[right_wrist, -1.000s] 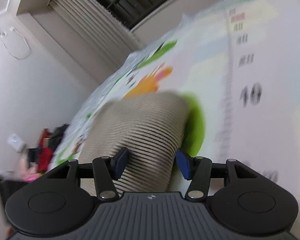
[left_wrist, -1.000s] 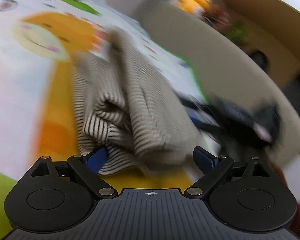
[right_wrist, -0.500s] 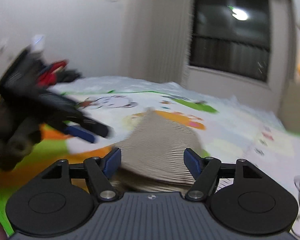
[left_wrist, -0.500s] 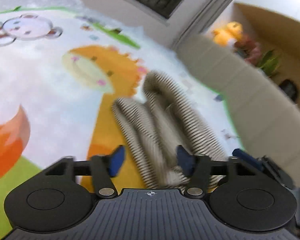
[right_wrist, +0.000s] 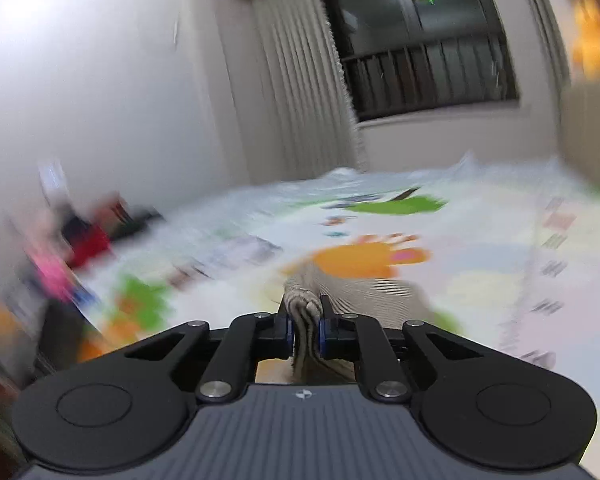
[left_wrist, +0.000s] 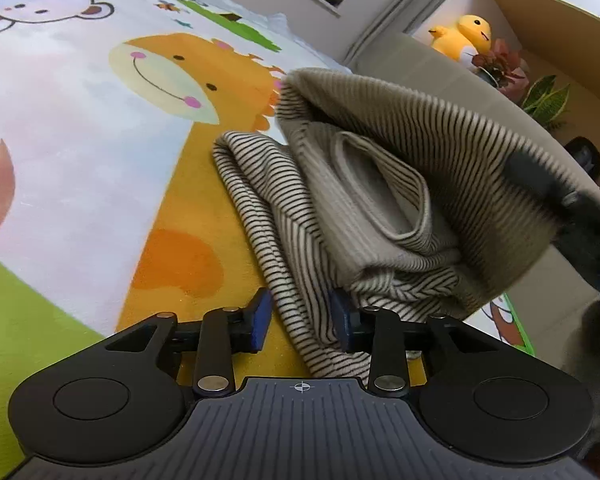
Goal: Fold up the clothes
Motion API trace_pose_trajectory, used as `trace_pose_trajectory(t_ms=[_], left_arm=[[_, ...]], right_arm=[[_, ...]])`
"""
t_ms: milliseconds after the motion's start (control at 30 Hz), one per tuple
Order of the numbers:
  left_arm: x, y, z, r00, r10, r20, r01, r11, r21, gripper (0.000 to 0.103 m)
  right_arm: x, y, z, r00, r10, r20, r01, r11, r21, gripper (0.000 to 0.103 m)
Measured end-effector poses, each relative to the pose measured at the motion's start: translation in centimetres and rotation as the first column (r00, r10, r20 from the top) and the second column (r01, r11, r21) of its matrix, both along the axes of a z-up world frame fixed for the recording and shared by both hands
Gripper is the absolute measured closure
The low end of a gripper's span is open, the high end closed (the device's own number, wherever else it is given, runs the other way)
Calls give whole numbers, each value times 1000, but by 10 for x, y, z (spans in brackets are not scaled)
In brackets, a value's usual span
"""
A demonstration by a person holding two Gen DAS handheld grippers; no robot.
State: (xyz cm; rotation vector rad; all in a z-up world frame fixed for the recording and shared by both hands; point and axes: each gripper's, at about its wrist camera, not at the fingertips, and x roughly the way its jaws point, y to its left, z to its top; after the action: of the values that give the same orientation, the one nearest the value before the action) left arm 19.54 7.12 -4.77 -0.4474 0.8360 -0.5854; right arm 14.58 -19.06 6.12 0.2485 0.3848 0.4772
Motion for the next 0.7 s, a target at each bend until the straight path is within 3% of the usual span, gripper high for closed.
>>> trace_pose_trajectory(t_ms=[133, 233, 300, 333, 367, 567, 633, 700], left_arm=[[4, 8, -6, 1000, 7, -20, -7, 999, -33, 73], [1, 17, -7, 999, 5, -40, -7, 999, -49, 79], [-1, 29, -3, 998, 14, -56, -17, 998, -56, 78], [-3, 35, 0, 998, 21, -59, -25, 998, -56, 73], [-5, 41, 7, 998, 48, -32, -49, 998, -40, 64], [-7, 22, 49, 995, 30, 100, -28, 999, -19, 52], [-7, 12, 61, 990, 12, 138, -11, 1000, -9, 52], [1, -5, 53, 990, -6, 139, -1, 999, 53, 56]], right_arm=[[11, 22, -20, 983, 131, -132, -124, 991, 59, 93], [19, 30, -53, 960, 153, -234, -138, 987, 79, 93], [17, 27, -68, 948, 173, -267, -145, 982, 121, 93], [15, 26, -71, 948, 179, -262, -153, 981, 116, 93], [11, 28, -72, 951, 182, -252, -163, 982, 93, 93], [-5, 62, -79, 967, 185, -172, -213, 963, -163, 92], [-10, 72, -77, 973, 179, -144, -208, 951, -227, 92], [-21, 74, -69, 981, 171, -97, -192, 937, -291, 91]])
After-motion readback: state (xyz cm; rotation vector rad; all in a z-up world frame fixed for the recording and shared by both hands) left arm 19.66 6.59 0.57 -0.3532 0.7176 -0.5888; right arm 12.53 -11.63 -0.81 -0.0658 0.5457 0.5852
